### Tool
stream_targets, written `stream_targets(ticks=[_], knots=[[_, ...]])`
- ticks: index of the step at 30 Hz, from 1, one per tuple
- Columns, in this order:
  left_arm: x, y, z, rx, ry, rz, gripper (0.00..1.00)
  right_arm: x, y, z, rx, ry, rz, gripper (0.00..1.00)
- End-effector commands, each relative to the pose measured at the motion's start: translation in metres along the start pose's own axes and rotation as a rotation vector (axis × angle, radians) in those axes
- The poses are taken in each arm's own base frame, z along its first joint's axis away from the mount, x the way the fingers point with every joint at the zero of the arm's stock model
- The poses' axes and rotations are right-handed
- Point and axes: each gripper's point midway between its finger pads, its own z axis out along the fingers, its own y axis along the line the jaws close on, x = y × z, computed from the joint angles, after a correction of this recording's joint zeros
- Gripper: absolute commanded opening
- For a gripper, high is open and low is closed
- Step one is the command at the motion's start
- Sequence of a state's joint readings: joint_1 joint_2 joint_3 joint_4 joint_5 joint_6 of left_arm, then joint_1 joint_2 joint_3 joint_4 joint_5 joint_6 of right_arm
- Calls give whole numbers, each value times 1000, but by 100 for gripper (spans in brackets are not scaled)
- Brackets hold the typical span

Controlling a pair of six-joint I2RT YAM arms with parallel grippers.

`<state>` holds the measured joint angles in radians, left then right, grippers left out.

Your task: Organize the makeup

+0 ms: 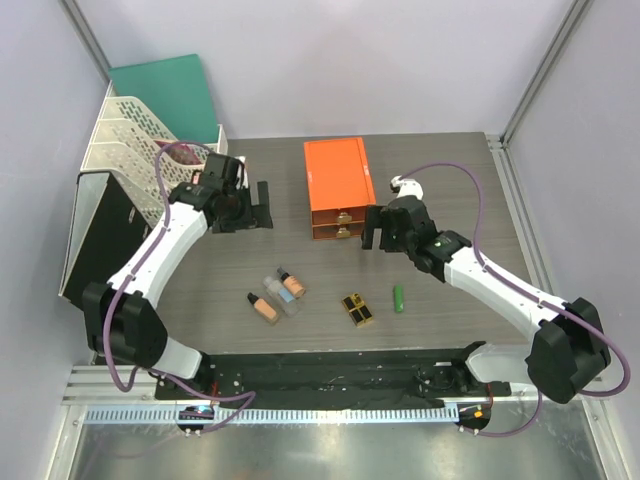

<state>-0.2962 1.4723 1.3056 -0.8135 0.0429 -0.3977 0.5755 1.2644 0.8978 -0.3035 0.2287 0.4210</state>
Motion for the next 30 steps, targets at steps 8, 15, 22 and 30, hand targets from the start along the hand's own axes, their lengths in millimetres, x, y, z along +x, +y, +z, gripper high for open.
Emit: stream_targets(ticks=[8, 15, 22, 30], knots=[[-94, -72, -34, 262, -169, 60, 89, -32, 54, -13, -103, -105, -80, 98], [-109, -108, -21, 378, -159, 85, 38, -33, 79, 4, -121, -82, -86, 98], [-109, -151, 5, 461, -87, 113, 0, -26, 72, 25, -43, -62, -68, 98], [-109, -178, 35, 511, -12, 99, 0, -31, 64, 45, 40, -94, -83, 98]])
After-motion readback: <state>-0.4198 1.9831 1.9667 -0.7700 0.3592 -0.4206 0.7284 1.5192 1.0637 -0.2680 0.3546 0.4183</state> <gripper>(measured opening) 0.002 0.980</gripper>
